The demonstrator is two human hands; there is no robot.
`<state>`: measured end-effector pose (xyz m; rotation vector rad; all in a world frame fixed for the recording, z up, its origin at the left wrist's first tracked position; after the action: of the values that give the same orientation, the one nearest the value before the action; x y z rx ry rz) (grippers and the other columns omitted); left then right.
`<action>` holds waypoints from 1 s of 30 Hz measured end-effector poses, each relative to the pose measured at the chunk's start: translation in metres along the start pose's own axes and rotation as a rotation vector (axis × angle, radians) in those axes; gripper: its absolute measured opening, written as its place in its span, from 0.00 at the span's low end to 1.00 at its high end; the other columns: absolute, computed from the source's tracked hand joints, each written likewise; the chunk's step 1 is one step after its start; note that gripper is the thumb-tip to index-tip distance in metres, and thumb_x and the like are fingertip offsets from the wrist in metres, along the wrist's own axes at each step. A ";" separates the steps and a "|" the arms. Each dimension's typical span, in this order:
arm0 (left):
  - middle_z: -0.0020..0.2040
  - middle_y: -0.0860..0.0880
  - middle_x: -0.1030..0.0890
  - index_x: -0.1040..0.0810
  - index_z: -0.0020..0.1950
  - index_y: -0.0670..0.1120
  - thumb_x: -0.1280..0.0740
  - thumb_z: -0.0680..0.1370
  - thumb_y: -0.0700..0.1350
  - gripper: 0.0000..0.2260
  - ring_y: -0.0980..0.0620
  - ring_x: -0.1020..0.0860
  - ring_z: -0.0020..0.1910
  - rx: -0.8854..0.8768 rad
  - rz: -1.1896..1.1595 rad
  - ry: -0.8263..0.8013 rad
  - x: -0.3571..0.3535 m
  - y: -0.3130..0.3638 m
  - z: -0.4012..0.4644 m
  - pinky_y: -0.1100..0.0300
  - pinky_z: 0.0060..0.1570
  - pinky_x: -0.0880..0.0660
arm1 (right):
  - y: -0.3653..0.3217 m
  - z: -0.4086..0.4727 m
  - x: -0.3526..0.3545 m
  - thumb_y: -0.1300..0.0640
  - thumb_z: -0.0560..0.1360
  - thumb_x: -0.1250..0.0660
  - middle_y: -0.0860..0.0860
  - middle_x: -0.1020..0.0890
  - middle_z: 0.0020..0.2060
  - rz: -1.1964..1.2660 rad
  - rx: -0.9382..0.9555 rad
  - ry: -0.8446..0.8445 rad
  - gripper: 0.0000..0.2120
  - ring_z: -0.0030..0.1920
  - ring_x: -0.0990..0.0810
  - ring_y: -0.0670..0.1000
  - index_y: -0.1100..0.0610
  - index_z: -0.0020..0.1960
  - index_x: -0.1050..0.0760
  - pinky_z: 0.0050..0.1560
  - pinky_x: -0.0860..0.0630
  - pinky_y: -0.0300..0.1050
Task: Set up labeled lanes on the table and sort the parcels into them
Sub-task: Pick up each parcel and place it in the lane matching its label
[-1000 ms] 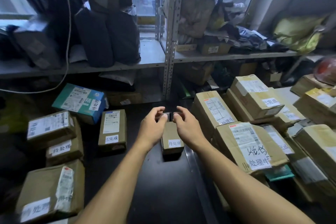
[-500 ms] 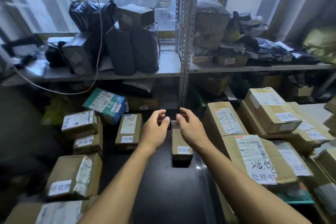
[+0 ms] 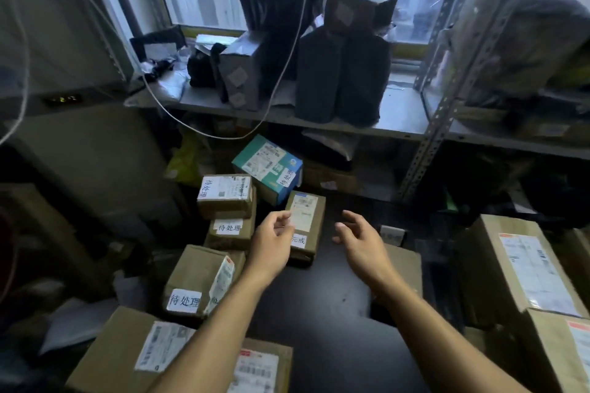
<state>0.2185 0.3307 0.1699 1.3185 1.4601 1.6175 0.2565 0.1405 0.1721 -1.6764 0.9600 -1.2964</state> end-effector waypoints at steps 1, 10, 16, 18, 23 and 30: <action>0.55 0.55 0.21 0.24 0.60 0.52 0.36 0.81 0.42 0.09 0.63 0.24 0.54 0.010 -0.009 0.000 0.005 -0.008 0.009 0.73 0.47 0.30 | 0.001 0.008 -0.011 0.48 0.80 0.37 0.42 0.19 0.55 -0.003 -0.010 -0.011 0.20 0.50 0.18 0.38 0.46 0.71 0.32 0.43 0.27 0.29; 0.51 0.54 0.19 0.23 0.56 0.51 0.36 0.81 0.39 0.08 0.61 0.22 0.51 0.067 -0.065 0.114 0.066 -0.059 0.097 0.76 0.47 0.29 | -0.010 0.080 -0.110 0.47 0.80 0.39 0.43 0.20 0.54 0.013 -0.097 -0.144 0.21 0.51 0.18 0.41 0.46 0.73 0.34 0.43 0.23 0.36; 0.59 0.50 0.22 0.24 0.59 0.50 0.36 0.79 0.38 0.11 0.55 0.24 0.56 0.053 0.003 0.481 0.138 -0.086 0.134 0.61 0.57 0.29 | -0.021 0.115 -0.169 0.47 0.80 0.39 0.48 0.19 0.59 -0.076 -0.078 -0.220 0.24 0.57 0.20 0.46 0.49 0.74 0.35 0.58 0.24 0.46; 0.67 0.46 0.26 0.28 0.69 0.44 0.36 0.80 0.38 0.17 0.50 0.27 0.65 0.159 -0.018 0.512 0.153 -0.103 0.147 0.59 0.64 0.33 | -0.025 0.125 -0.190 0.45 0.80 0.39 0.50 0.22 0.65 -0.110 -0.085 -0.268 0.28 0.63 0.24 0.48 0.51 0.77 0.38 0.60 0.29 0.42; 0.67 0.46 0.23 0.27 0.72 0.44 0.39 0.82 0.42 0.17 0.48 0.25 0.65 0.277 -0.070 0.313 0.152 -0.126 0.166 0.55 0.66 0.30 | -0.035 0.133 -0.227 0.48 0.79 0.38 0.47 0.24 0.68 -0.036 -0.115 -0.322 0.24 0.67 0.25 0.50 0.49 0.74 0.34 0.67 0.29 0.48; 0.55 0.56 0.19 0.24 0.58 0.56 0.35 0.80 0.44 0.09 0.59 0.21 0.55 0.103 -0.214 0.376 0.151 -0.098 0.142 0.68 0.49 0.25 | -0.054 0.119 -0.221 0.54 0.81 0.38 0.34 0.21 0.59 0.146 0.007 -0.260 0.15 0.62 0.24 0.36 0.34 0.60 0.29 0.62 0.28 0.36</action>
<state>0.2799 0.5419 0.1055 0.9015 1.8578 1.7269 0.3361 0.3782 0.1190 -1.6875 0.9014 -0.9575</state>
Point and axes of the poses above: each hand's wrist, its own z-axis towards the middle knuckle, its own x-axis out of the back of the hand, y = z × x, the point moved 5 cm from there along z, towards the middle knuckle
